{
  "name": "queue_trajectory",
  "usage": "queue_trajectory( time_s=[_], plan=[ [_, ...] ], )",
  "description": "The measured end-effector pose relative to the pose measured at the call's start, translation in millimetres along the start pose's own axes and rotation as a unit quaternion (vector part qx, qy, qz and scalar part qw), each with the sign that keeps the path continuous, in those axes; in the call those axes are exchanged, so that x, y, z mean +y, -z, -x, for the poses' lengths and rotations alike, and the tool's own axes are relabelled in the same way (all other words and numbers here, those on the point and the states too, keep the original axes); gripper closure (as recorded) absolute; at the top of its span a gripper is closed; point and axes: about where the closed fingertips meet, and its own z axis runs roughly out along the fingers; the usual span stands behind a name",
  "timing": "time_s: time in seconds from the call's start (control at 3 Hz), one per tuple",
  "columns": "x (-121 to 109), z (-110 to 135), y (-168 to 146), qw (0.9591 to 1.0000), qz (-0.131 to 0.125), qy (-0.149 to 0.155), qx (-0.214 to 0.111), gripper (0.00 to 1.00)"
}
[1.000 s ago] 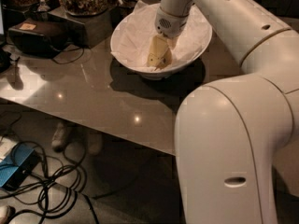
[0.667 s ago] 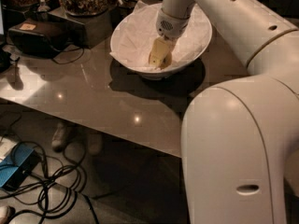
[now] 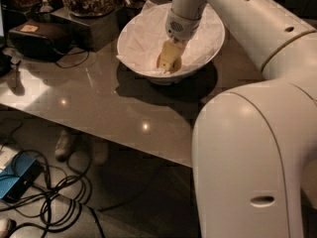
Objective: Pick apple from white bowl
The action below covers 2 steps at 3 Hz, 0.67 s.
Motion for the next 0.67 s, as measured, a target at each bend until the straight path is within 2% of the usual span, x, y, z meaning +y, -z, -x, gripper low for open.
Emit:
queue_trajectory(
  time_s=[0.33, 0.67],
  plan=[
    [0.0, 0.0, 0.0, 1.0, 0.0, 0.0, 0.0, 1.0],
    [-0.5, 4.3, 0.4, 1.0, -0.003, 0.004, -0.006, 1.0]
  ],
)
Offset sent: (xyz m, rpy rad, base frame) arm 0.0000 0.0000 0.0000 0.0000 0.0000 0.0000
